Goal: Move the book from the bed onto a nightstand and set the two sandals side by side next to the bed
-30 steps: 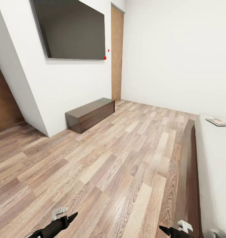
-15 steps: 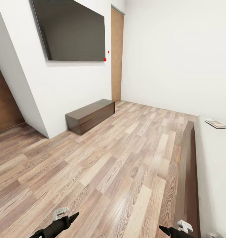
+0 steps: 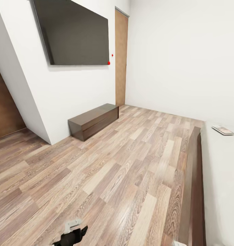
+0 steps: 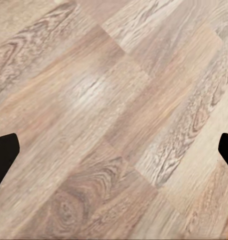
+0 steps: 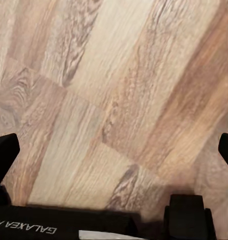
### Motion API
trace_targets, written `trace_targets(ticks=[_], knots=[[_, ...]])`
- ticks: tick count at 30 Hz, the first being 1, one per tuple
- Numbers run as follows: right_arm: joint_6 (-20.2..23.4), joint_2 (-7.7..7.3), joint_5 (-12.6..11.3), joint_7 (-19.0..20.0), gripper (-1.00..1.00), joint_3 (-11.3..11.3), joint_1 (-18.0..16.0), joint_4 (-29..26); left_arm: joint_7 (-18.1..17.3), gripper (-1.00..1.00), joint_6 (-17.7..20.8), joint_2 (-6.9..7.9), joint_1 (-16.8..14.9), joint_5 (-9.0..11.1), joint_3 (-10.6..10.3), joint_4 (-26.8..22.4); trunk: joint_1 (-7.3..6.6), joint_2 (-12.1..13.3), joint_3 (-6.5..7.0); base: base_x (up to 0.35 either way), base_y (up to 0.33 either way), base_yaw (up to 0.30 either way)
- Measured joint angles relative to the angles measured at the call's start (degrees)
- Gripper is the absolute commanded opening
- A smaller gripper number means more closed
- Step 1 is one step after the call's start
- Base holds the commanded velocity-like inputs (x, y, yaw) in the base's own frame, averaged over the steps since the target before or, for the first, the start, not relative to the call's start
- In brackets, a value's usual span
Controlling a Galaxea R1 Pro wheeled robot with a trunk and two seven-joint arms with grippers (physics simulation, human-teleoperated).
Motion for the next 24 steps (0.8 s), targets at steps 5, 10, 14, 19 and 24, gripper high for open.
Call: trace_targets(ticks=[5,10,14,19,24], knots=[[0.1,0.40,1.5,-4.2,1.00,0.0,0.0,0.4,5.4,1.00,-1.1,-1.72,0.4,-3.7,-0.2,0.6,-1.10,2.0,0.90,0.000,0.000,0.000],[0.0,0.40,1.6,-4.8,1.00,-0.1,0.0,0.6,6.4,1.00,-1.3,-1.72,0.5,-4.3,-0.1,4.0,-2.20,4.0,1.80,0.000,0.000,0.000],[0.0,0.38,1.7,-4.8,1.00,-0.1,0.0,0.6,6.6,1.00,-1.3,-1.68,0.5,-4.4,-0.1,5.4,-3.08,5.6,2.51,0.000,0.000,0.000],[0.0,0.38,1.7,-4.8,1.00,-0.1,0.0,0.6,6.7,1.00,-1.3,-1.67,0.5,-4.5,-0.1,5.6,-4.17,7.6,3.41,0.000,0.000,0.000],[0.0,0.38,1.6,-4.8,1.00,-0.1,0.0,0.7,6.7,1.00,-1.3,-1.79,0.5,-4.5,-0.2,5.7,-5.27,9.6,4.31,0.000,0.000,0.000]])
